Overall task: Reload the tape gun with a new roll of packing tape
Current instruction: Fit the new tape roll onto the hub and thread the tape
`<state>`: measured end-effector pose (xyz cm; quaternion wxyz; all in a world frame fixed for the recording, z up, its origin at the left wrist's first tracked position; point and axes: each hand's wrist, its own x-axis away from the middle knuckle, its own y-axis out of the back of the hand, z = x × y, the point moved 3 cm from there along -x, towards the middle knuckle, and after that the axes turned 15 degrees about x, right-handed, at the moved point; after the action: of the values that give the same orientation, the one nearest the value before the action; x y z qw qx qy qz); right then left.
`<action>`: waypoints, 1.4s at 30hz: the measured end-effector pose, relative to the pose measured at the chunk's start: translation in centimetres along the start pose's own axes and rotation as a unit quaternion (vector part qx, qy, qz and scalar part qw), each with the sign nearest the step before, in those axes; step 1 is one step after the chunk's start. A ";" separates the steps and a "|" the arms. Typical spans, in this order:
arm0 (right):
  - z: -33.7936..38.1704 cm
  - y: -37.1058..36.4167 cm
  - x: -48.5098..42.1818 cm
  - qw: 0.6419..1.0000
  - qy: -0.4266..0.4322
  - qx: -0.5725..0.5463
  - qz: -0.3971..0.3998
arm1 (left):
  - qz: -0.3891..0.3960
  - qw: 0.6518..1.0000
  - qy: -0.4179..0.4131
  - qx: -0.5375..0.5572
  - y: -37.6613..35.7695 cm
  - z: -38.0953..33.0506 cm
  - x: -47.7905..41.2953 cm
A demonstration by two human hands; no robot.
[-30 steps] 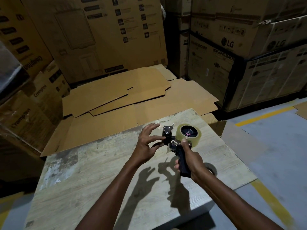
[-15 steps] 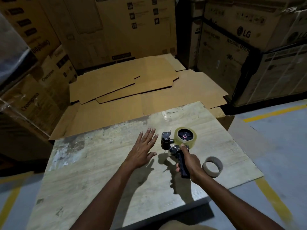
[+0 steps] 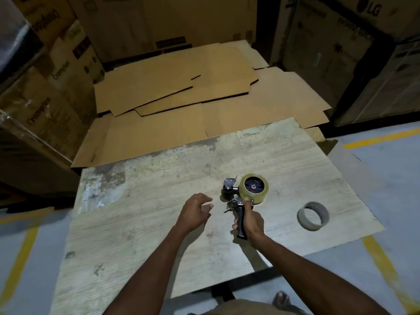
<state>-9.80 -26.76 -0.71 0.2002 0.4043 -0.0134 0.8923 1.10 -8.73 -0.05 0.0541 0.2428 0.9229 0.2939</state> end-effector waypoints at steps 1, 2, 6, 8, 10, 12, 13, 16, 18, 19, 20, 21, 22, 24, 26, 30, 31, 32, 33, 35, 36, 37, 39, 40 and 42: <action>-0.2 -0.4 -0.3 1.000 0.009 0.014 -0.004 | 0.001 1.000 0.011 0.020 -0.1 0.1 -0.2; -0.5 -0.8 -0.8 1.000 0.017 0.022 -0.003 | 0.008 0.999 0.017 0.037 -0.3 0.4 -0.4; -1.0 -0.7 -1.9 0.990 0.035 0.133 0.007 | 0.040 0.995 0.032 0.090 -1.1 1.2 -1.4; -0.5 0.1 -1.6 0.972 0.055 0.227 -0.013 | 0.048 0.994 0.024 0.090 -1.6 1.5 -2.1; 0.0 1.1 -1.2 0.947 0.084 0.308 -0.035 | 0.052 0.995 0.000 0.086 -2.1 1.2 -2.7; -0.1 2.4 -1.6 0.926 0.107 0.356 -0.060 | 0.049 0.995 -0.022 0.084 -2.4 0.8 -3.2; -0.1 3.1 -1.7 0.919 0.115 0.370 -0.080 | 0.047 0.995 -0.026 0.086 -2.6 0.7 -3.3; 0.2 5.6 -1.6 0.900 0.157 0.377 -0.156 | 0.043 0.994 -0.037 0.096 -2.9 0.7 -3.5; 1.3 7.1 -1.5 0.881 0.200 0.380 -0.198 | 0.039 0.993 -0.050 0.103 -3.0 0.3 -3.4; 2.0 7.8 -1.5 0.872 0.218 0.384 -0.212 | 0.036 0.993 -0.055 0.103 -3.0 0.2 -3.4; 2.7 8.4 -1.5 0.862 0.233 0.391 -0.222 | 0.033 0.992 -0.057 0.103 -3.0 0.1 -3.4; 3.5 9.0 -1.6 0.851 0.251 0.402 -0.225 | 0.032 0.992 -0.056 0.104 -3.0 0.0 -3.4; 4.3 9.4 -1.7 0.838 0.274 0.416 -0.223 | 0.029 0.992 -0.053 0.106 -3.0 0.0 -3.4; 5.7 10.0 -2.2 0.810 0.315 0.449 -0.207 | 0.021 0.993 -0.048 0.110 -2.9 -0.3 -3.4; 6.7 9.9 -2.6 0.797 0.330 0.468 -0.195 | 0.017 0.993 -0.039 0.112 -3.0 -0.3 -3.4; 6.2 8.5 -3.1 0.825 0.306 0.429 -0.203 | 0.025 0.988 -0.015 0.152 -3.3 -0.2 -3.5; 5.7 8.1 -3.4 0.828 0.308 0.423 -0.200 | 0.025 0.986 -0.007 0.167 -3.5 -0.2 -3.6; 5.4 7.8 -3.6 0.827 0.310 0.425 -0.197 | 0.022 0.984 -0.004 0.177 -3.6 -0.2 -3.6; 5.1 7.7 -3.9 0.824 0.308 0.433 -0.196 | 0.015 0.983 -0.005 0.182 -3.7 -0.3 -3.6; 5.0 8.0 -4.3 0.824 0.294 0.440 -0.203 | -0.010 0.981 -0.009 0.192 -3.9 -0.3 -3.5; 4.9 8.2 -4.4 0.829 0.286 0.432 -0.212 | -0.021 0.980 -0.009 0.198 -4.0 -0.3 -3.4; 4.8 8.4 -4.3 0.836 0.278 0.418 -0.222 | -0.031 0.979 -0.012 0.200 -4.1 -0.4 -3.4; 4.1 8.5 -3.8 0.854 0.270 0.381 -0.231 | -0.044 0.981 -0.020 0.186 -4.1 -0.4 -3.4; 3.6 8.4 -3.4 0.860 0.275 0.365 -0.228 | -0.055 0.986 -0.030 0.157 -3.9 -0.3 -3.5; 2.4 7.9 -2.9 0.859 0.298 0.353 -0.219 | -0.071 0.994 -0.054 0.070 -3.6 -0.2 -3.9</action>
<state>-9.30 -35.51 -0.07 0.2287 0.1551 0.4519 0.8482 3.00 -13.32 -2.09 0.1072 0.1950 0.9519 0.2107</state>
